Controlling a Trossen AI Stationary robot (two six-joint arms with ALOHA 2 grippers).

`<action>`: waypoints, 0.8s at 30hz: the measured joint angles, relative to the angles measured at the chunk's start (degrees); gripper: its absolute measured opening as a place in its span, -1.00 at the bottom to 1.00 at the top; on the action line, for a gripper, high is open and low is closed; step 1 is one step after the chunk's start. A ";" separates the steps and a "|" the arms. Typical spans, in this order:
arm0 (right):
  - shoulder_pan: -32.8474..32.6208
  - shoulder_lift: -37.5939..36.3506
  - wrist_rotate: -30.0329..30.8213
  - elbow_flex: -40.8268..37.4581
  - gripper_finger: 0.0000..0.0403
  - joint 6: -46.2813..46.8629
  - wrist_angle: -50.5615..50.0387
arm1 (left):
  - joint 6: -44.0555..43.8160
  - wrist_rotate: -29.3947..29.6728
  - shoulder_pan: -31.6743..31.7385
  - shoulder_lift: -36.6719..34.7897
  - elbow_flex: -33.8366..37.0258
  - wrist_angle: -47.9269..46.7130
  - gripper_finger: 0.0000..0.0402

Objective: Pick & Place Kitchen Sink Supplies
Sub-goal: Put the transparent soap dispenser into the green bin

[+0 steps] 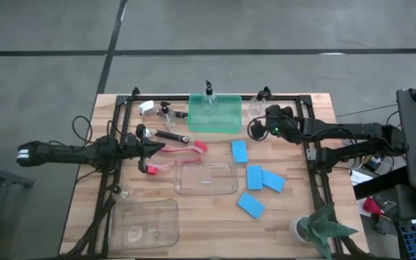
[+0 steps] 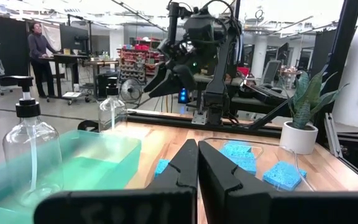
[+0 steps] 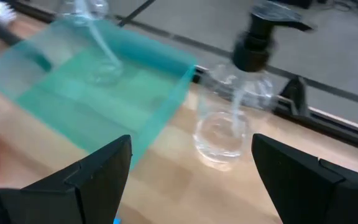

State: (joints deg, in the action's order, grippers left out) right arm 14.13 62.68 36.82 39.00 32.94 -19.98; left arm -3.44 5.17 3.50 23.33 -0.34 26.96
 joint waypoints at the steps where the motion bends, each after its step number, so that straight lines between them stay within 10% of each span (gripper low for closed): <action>1: 0.03 -0.26 0.75 -1.00 0.62 0.64 1.07 | 0.00 0.00 0.00 0.00 0.00 -0.02 -0.96; 24: 6.38 8.54 6.91 -7.01 0.61 -6.26 26.06 | 0.00 0.00 -0.01 0.00 0.00 0.00 -0.96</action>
State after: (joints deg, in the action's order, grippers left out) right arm 20.51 71.23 43.72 31.99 26.68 6.08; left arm -3.44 5.17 3.49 23.33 -0.34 26.96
